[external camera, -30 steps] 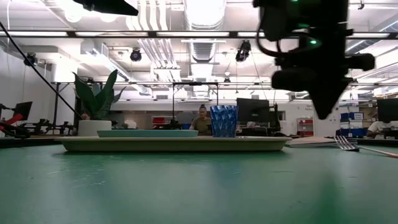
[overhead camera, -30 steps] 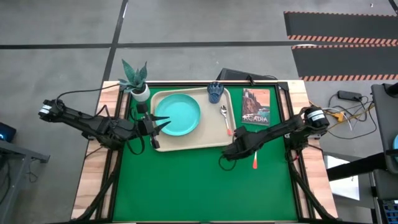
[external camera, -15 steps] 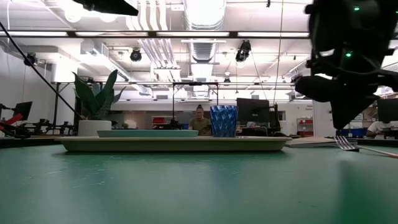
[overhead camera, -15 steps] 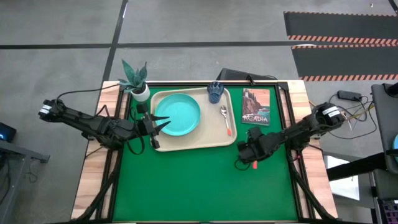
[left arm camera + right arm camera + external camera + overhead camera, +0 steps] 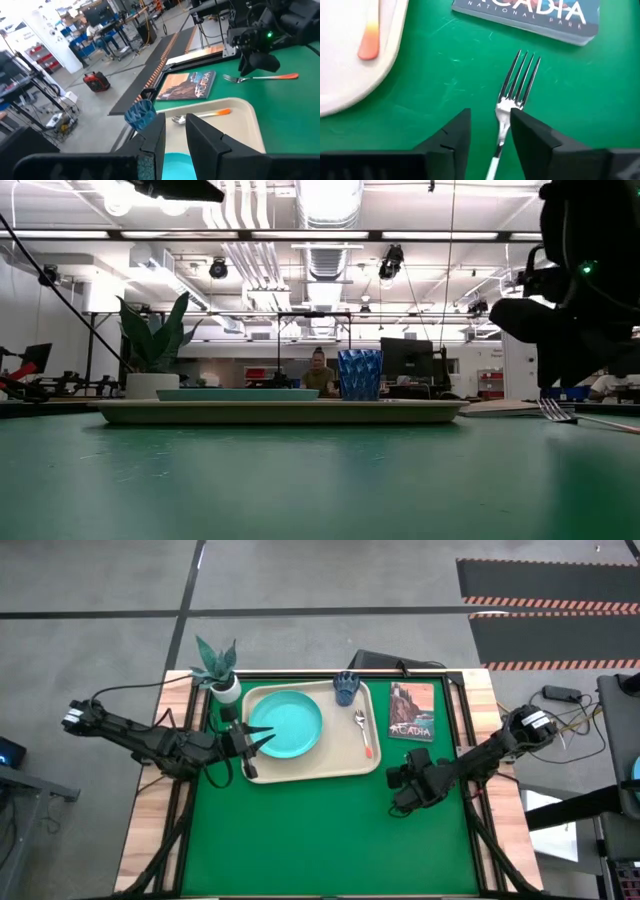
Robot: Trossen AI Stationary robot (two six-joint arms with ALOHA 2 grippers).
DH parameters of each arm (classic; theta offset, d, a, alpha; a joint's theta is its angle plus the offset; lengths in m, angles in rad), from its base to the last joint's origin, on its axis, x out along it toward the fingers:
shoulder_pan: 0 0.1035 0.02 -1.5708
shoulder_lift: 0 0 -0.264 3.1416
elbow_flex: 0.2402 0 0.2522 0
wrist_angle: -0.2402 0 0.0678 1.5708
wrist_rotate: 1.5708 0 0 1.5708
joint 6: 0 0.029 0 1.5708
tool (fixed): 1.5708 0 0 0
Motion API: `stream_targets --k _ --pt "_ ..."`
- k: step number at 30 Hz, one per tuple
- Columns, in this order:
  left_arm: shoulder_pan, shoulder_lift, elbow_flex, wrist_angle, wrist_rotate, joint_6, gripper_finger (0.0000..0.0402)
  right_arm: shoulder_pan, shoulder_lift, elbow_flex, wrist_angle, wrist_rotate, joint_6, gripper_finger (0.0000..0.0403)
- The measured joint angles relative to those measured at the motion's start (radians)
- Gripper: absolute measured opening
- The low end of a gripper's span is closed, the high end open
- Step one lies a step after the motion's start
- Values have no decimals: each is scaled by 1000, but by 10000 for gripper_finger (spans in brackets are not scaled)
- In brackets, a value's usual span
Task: Pick and place plate/cup/fork/spoon on tray
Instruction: Put the orange fork on the light brown serving tray between the light blue plate and the orange spoon
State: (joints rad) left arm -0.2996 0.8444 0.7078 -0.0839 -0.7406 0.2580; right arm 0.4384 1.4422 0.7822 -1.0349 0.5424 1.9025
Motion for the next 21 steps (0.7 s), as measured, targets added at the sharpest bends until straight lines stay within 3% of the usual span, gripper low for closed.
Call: stream_targets --k 9,21 --pt "-3 5 -1 -42 1 -43 61 59 0 0 5 6 208 181" --pt "-4 5 -4 -39 2 -43 61 59 9 -2 5 32 241 183"
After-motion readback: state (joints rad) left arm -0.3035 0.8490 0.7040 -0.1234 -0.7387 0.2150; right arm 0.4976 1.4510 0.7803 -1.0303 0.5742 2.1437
